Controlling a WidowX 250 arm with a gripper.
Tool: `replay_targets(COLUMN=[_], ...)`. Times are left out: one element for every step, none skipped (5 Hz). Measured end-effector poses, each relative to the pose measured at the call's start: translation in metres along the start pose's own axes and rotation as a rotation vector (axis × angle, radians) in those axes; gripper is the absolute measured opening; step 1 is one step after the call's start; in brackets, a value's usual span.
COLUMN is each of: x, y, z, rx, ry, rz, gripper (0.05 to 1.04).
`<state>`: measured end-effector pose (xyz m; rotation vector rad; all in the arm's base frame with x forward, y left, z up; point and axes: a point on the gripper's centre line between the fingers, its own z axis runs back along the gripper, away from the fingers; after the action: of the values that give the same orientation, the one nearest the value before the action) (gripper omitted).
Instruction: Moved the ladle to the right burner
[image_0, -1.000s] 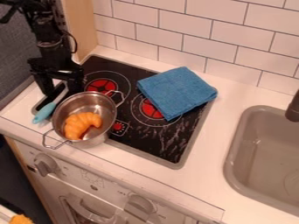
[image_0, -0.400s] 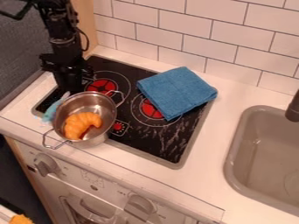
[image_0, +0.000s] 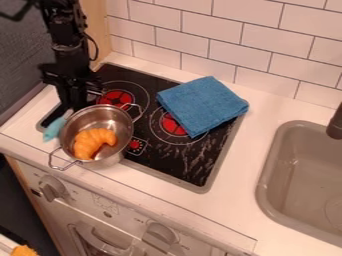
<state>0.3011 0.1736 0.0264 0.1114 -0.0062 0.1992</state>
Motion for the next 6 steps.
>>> replay_targets(x=[0.004,0.023,0.036,0.033,0.015,-0.002], y=[0.008,-0.013,-0.063,-0.104,-0.135,-0.164], z=[0.037,0.056,0.068,0.076,0.102,0.098], rx=[0.045,0.051,0.031,0.01,-0.008,-0.028], ry=[-0.07,-0.104,-0.128,-0.141,-0.226,-0.217], rz=[0.037,-0.016,-0.092,-0.09,-0.082,-0.098], gripper=[0.124,0.124,0.124,0.124,0.124,0.124])
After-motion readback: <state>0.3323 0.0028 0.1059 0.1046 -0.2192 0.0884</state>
